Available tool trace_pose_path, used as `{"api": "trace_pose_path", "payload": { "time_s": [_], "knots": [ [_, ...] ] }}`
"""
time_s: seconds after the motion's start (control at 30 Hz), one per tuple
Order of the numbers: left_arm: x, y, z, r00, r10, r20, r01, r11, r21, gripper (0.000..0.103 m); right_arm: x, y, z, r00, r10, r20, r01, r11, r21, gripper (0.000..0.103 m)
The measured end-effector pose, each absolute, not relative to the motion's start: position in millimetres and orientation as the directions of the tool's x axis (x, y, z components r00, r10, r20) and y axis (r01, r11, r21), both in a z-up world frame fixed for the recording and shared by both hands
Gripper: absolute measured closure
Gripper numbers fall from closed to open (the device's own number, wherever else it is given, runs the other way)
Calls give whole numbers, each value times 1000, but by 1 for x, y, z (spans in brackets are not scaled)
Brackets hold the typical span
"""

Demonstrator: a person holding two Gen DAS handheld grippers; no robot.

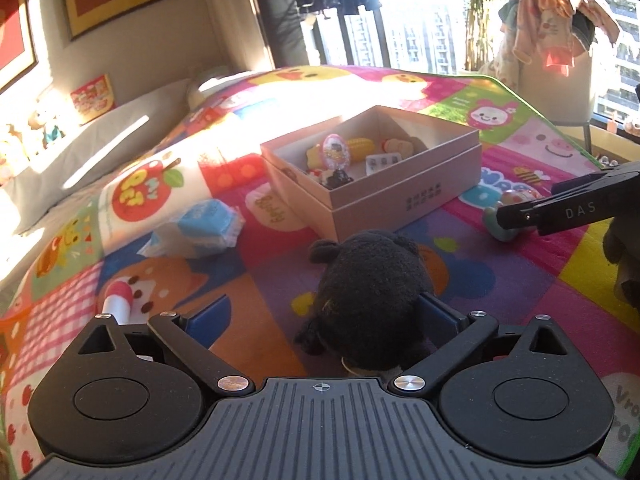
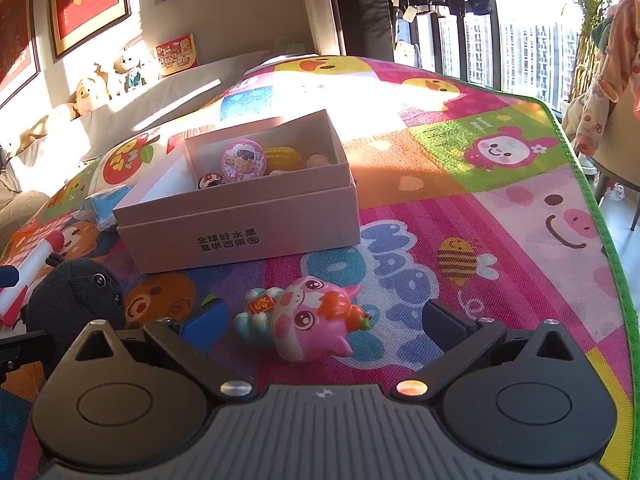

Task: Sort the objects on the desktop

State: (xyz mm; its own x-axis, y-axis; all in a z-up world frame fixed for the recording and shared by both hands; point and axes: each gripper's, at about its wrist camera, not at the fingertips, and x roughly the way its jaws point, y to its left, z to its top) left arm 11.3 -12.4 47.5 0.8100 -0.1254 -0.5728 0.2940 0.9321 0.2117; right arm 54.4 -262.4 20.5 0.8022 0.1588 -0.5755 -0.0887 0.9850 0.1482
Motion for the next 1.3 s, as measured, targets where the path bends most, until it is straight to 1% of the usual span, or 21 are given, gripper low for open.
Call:
{"api": "trace_pose_path", "payload": {
  "time_s": [0.13,0.23,0.3,0.43,0.53,0.6,0.63,0.7,0.77,0.8,0.93,1.0,1.07,1.1,1.17,1.23,1.3],
  "knots": [
    [21,0,51,839,-59,-541,225,943,247,0,54,-263,20,802,159,-575,-89,985,149,0],
    [30,19,58,849,-9,-528,144,966,214,0,54,-263,20,802,159,-575,-89,985,149,0],
    [33,28,61,847,3,-531,120,973,197,0,54,-263,20,801,160,-576,-88,985,150,0],
    [33,31,60,846,-3,-533,125,973,193,0,55,-262,21,799,161,-580,-88,985,151,0],
    [45,27,61,869,39,-493,108,958,266,0,55,-263,20,797,161,-582,-88,984,152,0],
    [64,26,61,880,115,-462,62,934,351,0,56,-262,20,794,161,-586,-88,984,152,0],
    [75,28,59,877,146,-458,42,926,375,0,56,-262,20,794,161,-587,-87,984,153,0],
    [95,38,58,860,162,-483,26,933,359,0,56,-263,20,795,160,-585,-85,985,153,0],
    [103,51,62,853,150,-500,3,957,291,0,55,-263,20,795,160,-586,-84,984,155,0],
    [102,60,66,857,126,-500,-8,973,231,0,56,-263,20,794,160,-587,-83,984,156,0],
    [78,76,82,872,39,-488,-16,999,52,0,57,-264,19,790,167,-590,-85,983,165,0],
    [61,75,86,876,-32,-480,24,999,-22,0,57,-264,19,786,172,-593,-88,982,167,0],
    [45,66,85,868,-127,-480,103,992,-77,0,58,-264,19,785,174,-595,-89,981,171,0],
    [39,55,81,861,-161,-483,140,987,-78,0,58,-264,19,784,176,-595,-89,981,172,0],
    [30,34,71,852,-169,-495,171,984,-41,0,59,-265,18,780,177,-600,-90,981,173,0],
    [27,10,56,855,-116,-505,148,989,23,0,59,-264,18,779,174,-603,-88,981,170,0],
    [29,-8,42,857,-51,-512,91,994,53,0,59,-264,18,781,172,-601,-86,982,170,0]
  ]
}}
